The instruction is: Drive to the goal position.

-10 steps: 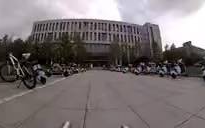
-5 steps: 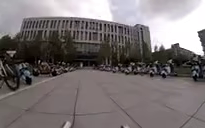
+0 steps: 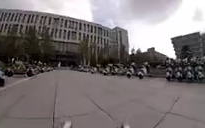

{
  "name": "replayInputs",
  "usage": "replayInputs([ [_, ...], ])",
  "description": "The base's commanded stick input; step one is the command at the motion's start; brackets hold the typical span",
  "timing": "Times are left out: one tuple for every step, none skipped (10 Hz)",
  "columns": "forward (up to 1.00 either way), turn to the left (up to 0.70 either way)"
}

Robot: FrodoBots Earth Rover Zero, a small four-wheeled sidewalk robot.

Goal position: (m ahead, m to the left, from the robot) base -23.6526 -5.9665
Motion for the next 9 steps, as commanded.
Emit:
replayInputs([
  [0.0,-0.7],
  [0.0,-0.7],
  [0.0,-0.7],
  [0.0,-0.7],
  [0.0,-0.7],
  [0.0,-0.7],
  [0.0,-0.7],
  [0.0,-0.7],
  [0.0,-0.7],
])
